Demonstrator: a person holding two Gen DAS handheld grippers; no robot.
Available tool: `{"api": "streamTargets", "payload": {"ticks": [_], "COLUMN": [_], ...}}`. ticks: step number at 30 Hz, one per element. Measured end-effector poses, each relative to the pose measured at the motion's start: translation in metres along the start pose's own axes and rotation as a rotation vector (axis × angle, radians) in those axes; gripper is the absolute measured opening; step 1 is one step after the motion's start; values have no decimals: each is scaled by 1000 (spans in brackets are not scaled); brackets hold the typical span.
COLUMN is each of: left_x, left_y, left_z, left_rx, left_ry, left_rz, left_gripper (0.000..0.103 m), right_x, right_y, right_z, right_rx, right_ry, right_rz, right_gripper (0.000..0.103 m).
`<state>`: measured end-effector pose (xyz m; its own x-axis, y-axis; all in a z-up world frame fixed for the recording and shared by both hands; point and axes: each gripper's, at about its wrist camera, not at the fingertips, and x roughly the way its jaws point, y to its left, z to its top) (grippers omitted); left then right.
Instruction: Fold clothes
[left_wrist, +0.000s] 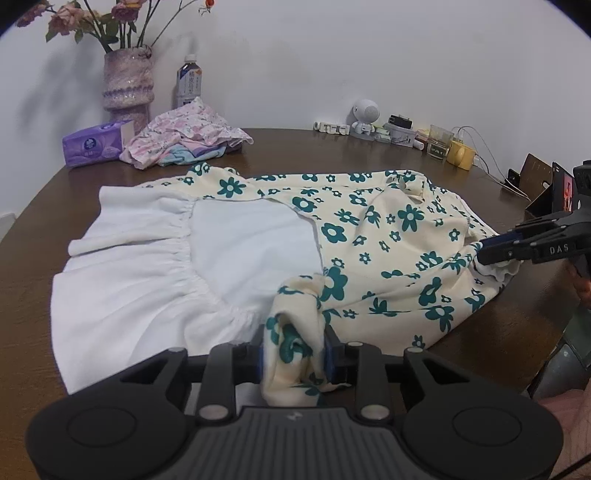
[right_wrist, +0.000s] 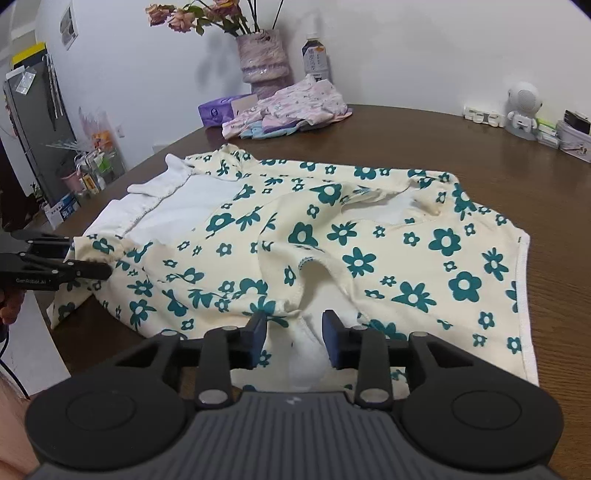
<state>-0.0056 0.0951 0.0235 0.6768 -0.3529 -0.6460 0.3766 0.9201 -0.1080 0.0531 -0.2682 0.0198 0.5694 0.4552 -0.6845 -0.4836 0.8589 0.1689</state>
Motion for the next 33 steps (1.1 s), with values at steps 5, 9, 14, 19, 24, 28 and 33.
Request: {"api": "streamTargets", "payload": {"ticks": [5, 9, 14, 19, 24, 28, 33], "left_x": [3, 13, 39, 59, 44, 25, 31], "left_y": [-3, 1, 9, 20, 23, 20, 17], "left_z": [0, 7, 26, 45, 46, 41, 43], "left_rx": [26, 33, 70, 85, 61, 28, 29], "left_ry": [-5, -13, -28, -22, -15, -37, -24], "left_rz": [0, 0, 7, 20, -16, -61, -30], "left_gripper": [31, 31, 31, 33, 41, 51, 38], "right_x": [14, 23, 38, 53, 37, 36, 47], "right_y": [7, 0, -7, -15, -16, -17, -16], "right_z": [-5, 1, 14, 29, 23, 25, 34], "right_rx": [-55, -58, -62, -47, -30, -38, -47], "right_ry": [-1, -24, -44, -42, -30, -16, 8], "right_rz": [-81, -109, -138, -137, -53, -18, 11], "right_gripper": [33, 29, 29, 29, 32, 38, 33]}}
